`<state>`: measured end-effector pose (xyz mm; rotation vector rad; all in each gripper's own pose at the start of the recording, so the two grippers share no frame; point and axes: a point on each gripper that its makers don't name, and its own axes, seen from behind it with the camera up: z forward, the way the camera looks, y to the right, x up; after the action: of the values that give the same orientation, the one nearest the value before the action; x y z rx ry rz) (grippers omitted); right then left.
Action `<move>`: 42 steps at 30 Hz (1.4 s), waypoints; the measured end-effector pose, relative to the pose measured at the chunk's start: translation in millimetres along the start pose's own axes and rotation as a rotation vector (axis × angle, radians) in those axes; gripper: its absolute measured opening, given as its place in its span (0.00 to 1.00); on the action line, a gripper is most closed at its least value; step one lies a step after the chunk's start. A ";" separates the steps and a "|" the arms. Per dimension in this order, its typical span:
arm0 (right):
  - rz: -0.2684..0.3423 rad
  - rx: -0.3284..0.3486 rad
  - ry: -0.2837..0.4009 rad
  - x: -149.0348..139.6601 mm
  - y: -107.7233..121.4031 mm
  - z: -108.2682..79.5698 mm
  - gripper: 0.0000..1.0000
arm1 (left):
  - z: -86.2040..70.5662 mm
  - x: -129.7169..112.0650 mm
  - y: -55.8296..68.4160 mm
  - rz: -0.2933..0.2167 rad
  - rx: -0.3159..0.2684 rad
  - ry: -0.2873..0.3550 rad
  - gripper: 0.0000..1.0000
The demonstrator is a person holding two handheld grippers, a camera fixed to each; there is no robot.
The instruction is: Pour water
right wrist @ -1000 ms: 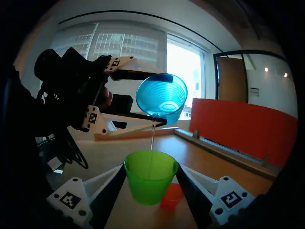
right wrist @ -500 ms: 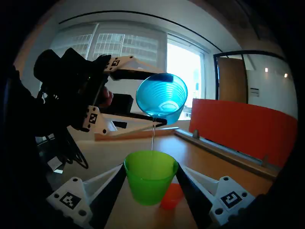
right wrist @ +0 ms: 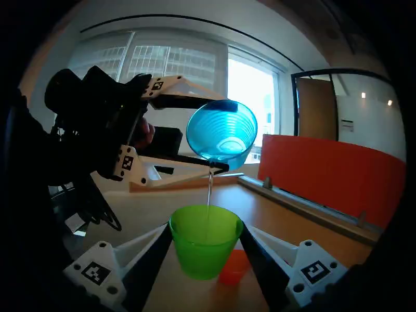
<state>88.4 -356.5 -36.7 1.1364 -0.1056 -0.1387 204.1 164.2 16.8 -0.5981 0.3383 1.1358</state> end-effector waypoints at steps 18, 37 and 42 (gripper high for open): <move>-0.003 0.003 0.001 0.0 -0.1 -0.6 0.92 | -1.4 1.2 6.6 0.030 -0.003 0.001 0.86; -0.005 0.006 -0.001 -1.8 -1.2 0.1 0.92 | -6.2 2.7 7.6 0.069 -0.001 -0.005 0.86; -0.006 0.006 -0.001 -2.9 -0.6 -0.6 0.92 | -6.2 1.7 5.6 0.077 0.001 -0.007 0.86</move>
<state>85.6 -355.8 -37.5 1.1425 -0.1038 -0.1440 199.9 163.3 9.5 -0.5838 0.3583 1.2114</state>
